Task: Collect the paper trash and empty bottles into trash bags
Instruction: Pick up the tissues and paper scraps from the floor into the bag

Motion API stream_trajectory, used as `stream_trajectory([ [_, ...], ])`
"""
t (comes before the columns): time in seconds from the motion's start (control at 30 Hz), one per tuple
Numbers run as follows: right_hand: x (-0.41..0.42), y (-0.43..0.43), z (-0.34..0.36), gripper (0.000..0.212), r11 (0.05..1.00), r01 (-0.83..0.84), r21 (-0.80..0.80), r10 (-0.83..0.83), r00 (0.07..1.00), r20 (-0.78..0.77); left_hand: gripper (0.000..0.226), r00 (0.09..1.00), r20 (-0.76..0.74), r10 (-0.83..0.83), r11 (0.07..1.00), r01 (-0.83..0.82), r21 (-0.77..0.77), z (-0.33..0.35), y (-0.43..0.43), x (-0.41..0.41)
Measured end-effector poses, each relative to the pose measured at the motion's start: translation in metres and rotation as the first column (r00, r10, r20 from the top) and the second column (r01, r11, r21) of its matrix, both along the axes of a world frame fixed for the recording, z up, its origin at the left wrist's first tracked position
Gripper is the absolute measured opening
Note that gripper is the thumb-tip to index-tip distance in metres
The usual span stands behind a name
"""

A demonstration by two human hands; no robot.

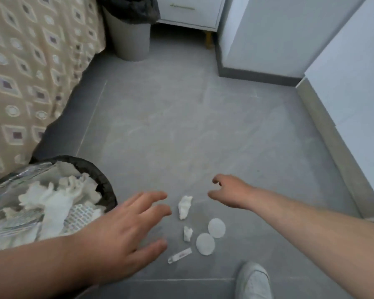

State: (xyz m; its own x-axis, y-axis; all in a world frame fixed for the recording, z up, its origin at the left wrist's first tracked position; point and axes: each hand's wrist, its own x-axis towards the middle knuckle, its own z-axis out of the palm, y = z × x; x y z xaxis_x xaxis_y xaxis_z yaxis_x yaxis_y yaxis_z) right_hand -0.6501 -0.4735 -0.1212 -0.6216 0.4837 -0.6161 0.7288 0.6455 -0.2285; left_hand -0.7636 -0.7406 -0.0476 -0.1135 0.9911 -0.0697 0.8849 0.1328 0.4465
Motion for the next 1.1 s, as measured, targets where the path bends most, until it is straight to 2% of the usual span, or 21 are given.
stream_trajectory([
  [0.1, 0.046, 0.006, -0.044, 0.064, 1.000, -0.006, -0.025, 0.010, 0.987, 0.162, 0.080, 0.989, 0.064, 0.136, 0.972, -0.121, -0.200, -0.043, 0.056, 0.015],
  [0.17, 0.068, -0.004, -0.069, 0.070, 0.998, -0.025, -0.061, 0.036, 0.978, 0.204, 0.066, 0.986, 0.033, 0.163, 0.924, -0.140, -0.357, -0.080, 0.096, 0.016],
  [0.23, 0.082, -0.018, -0.088, 0.080, 0.997, -0.035, -0.074, 0.048, 0.981, 0.186, 0.056, 0.989, 0.007, 0.148, 0.908, -0.133, -0.396, -0.116, 0.127, 0.016],
  [0.37, 0.086, -0.046, -0.110, 0.108, 0.999, 0.011, -0.042, -0.004, 0.986, 0.164, 0.074, 0.986, 0.015, 0.164, 0.840, -0.132, -0.526, -0.179, 0.155, 0.021],
  [0.43, 0.084, -0.058, -0.117, 0.112, 1.000, 0.004, -0.005, -0.003, 0.990, 0.142, 0.085, 0.994, -0.007, 0.105, 0.808, -0.090, -0.582, -0.201, 0.154, 0.030],
  [0.5, 0.083, -0.068, -0.122, 0.106, 0.999, -0.036, 0.012, 0.034, 0.991, 0.131, 0.092, 0.998, -0.051, 0.037, 0.785, -0.061, -0.616, -0.212, 0.147, 0.041],
  [0.6, 0.085, -0.084, -0.130, 0.084, 0.987, -0.135, 0.082, 0.132, 0.990, 0.043, 0.086, 0.995, -0.098, 0.033, 0.784, -0.086, -0.615, -0.213, 0.134, 0.060],
  [0.67, 0.091, -0.087, -0.134, 0.073, 0.976, -0.190, 0.106, 0.185, 0.981, 0.056, 0.081, 0.993, -0.109, 0.033, 0.813, -0.090, -0.576, -0.212, 0.120, 0.075],
  [0.73, 0.095, -0.087, -0.139, 0.068, 0.969, -0.189, 0.159, 0.196, 0.980, -0.028, 0.080, 0.995, -0.103, 0.003, 0.837, -0.059, -0.544, -0.208, 0.103, 0.088],
  [0.8, 0.098, -0.086, -0.140, 0.064, 0.958, -0.217, 0.189, 0.229, 0.973, -0.042, 0.086, 0.995, -0.095, -0.009, 0.853, -0.042, -0.521, -0.214, 0.085, 0.093],
  [0.87, 0.099, -0.085, -0.138, 0.065, 0.956, -0.255, 0.144, 0.258, 0.966, -0.001, 0.096, 0.994, -0.101, -0.049, 0.861, -0.009, -0.509, -0.224, 0.071, 0.094],
  [1.0, 0.098, -0.083, -0.130, 0.087, 0.947, -0.307, 0.097, 0.303, 0.952, 0.047, 0.108, 0.986, -0.102, -0.131, 0.858, 0.061, -0.510, -0.232, 0.061, 0.087],
  [1.1, 0.095, -0.084, -0.125, 0.082, 0.945, -0.310, 0.107, 0.308, 0.951, 0.037, 0.090, 0.986, -0.095, -0.141, 0.892, 0.085, -0.443, -0.231, 0.062, 0.090],
])
